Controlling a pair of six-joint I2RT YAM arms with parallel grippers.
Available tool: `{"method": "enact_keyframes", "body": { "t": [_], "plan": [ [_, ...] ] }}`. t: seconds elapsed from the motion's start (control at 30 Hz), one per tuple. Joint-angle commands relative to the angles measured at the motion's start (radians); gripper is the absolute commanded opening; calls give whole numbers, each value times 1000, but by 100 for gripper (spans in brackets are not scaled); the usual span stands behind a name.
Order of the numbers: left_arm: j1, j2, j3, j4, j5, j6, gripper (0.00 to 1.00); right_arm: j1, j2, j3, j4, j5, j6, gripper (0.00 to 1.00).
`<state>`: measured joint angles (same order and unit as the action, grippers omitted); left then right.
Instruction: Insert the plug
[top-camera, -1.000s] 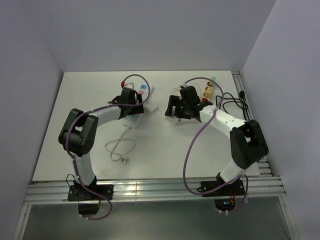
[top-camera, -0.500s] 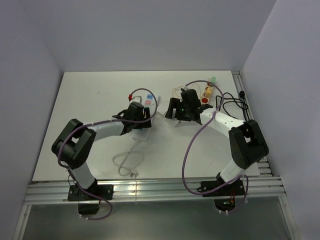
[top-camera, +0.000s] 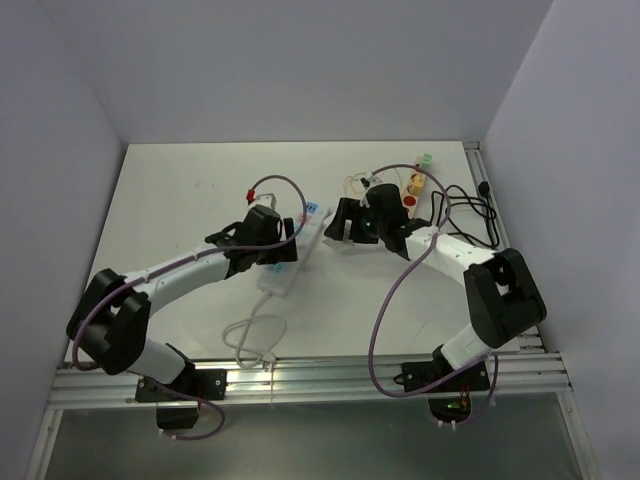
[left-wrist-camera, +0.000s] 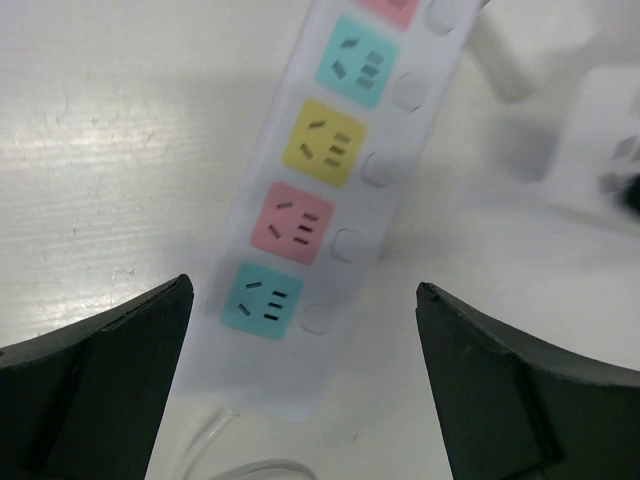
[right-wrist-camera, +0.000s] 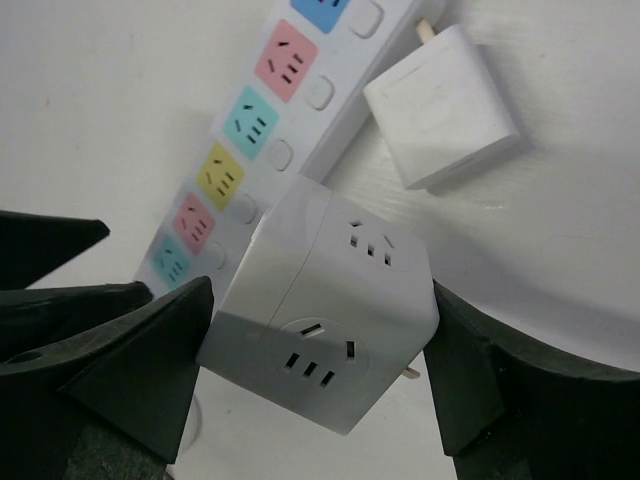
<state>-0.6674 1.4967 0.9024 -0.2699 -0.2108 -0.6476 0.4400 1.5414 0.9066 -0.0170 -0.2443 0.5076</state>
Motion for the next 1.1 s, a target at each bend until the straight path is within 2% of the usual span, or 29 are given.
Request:
{"method": "enact_keyframes", "body": {
  "t": [0.0,0.17,0.27,0.47,0.6,0.73,0.93,1.07],
  "plan": [
    [2,-92,79,-20,10,20,99,-7,-46,-29,163,-110,3,36],
    [2,-151,38,76,100,101,100,-6,2,-32,255,-275,31,35],
    [11,-194,-26,150,134,71,100,-7,29,-47,324,-349,60,34],
    [81,-251,-118,230,220,-18,100,-3,48,-64,382,-348,88,33],
    [94,-308,-158,201,117,-70,100,22,63,-61,410,-355,100,33],
    [106,-421,-223,248,136,-38,100,37,94,-52,419,-368,103,33],
    [112,-466,-273,261,223,-58,99,104,131,-15,398,-276,134,34],
    [111,-486,-330,359,278,-81,99,166,154,40,358,-219,178,35]
  ]
}}
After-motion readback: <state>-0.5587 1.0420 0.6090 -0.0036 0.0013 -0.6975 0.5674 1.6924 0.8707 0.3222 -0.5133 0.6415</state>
